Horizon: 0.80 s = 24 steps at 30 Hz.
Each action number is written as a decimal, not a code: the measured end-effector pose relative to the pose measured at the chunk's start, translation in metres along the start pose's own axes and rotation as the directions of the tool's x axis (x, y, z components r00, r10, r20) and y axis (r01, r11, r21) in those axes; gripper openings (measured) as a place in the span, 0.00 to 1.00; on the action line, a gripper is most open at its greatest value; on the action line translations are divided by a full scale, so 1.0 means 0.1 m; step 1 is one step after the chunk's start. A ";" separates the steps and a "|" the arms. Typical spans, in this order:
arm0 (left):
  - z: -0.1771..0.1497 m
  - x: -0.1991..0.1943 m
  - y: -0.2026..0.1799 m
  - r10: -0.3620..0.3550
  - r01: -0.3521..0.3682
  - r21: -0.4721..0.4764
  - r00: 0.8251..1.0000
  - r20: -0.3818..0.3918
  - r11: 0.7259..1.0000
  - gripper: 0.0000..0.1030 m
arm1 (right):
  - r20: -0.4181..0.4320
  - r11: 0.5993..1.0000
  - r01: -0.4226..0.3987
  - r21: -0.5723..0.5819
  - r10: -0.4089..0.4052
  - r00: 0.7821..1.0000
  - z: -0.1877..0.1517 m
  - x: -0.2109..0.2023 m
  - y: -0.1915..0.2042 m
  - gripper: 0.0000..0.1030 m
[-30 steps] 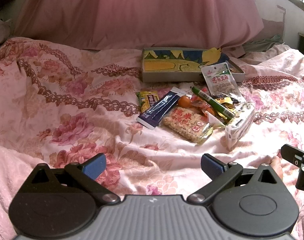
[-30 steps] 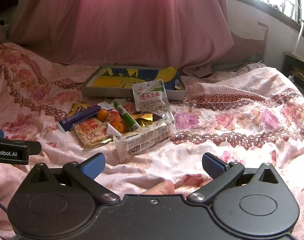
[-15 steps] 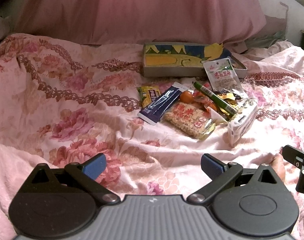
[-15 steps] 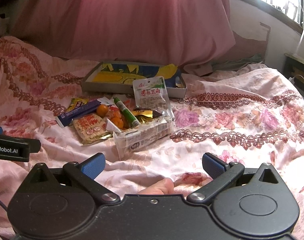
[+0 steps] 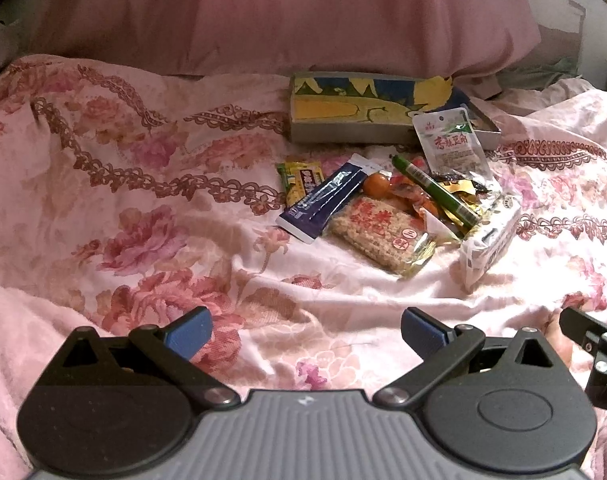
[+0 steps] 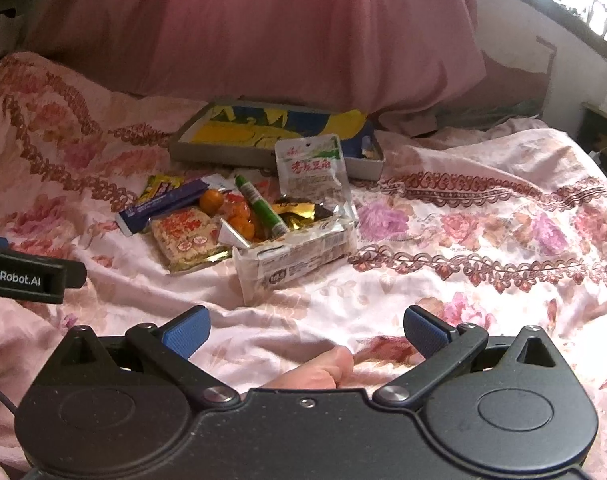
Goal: Organize snacks
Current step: 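Reach the left tool to the rice-cracker bar while the right tool reaches the nut bar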
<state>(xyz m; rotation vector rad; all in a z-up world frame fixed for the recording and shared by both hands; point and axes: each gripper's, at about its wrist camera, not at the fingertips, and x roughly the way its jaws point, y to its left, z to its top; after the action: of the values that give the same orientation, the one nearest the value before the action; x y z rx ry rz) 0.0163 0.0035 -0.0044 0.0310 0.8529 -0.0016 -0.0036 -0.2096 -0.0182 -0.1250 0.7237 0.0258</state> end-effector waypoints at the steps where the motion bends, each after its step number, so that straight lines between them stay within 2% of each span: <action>1: 0.02 0.01 0.00 -0.001 0.001 0.001 1.000 -0.007 1.000 1.00 | -0.011 1.000 -0.004 -0.003 0.004 1.000 0.00 0.01 0.00 1.00; 6: 0.10 0.10 -0.01 -0.008 0.008 0.002 0.999 -0.048 1.000 1.00 | -0.063 0.999 -0.036 0.008 0.037 0.997 0.04 0.03 -0.06 1.00; 10: 0.18 0.22 0.03 -0.021 0.019 -0.022 0.995 -0.097 1.000 1.00 | -0.112 0.995 -0.084 0.054 0.090 0.990 0.18 0.25 -0.08 1.00; 14: 0.27 0.35 0.06 -0.032 0.025 -0.050 0.990 -0.137 0.998 1.00 | -0.127 0.989 -0.109 0.102 0.122 0.984 0.27 0.41 -0.17 1.00; 24: 0.49 0.66 0.01 -0.041 0.035 -0.028 0.976 -0.216 0.999 1.00 | -0.130 0.989 -0.101 0.111 0.115 0.985 0.47 0.96 -0.31 1.00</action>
<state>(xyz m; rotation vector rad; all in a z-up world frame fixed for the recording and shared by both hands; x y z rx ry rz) 0.0966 0.0038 -0.0224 -0.0082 1.0715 -0.0243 0.1015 -0.2366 -0.0441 0.0127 0.8663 0.0842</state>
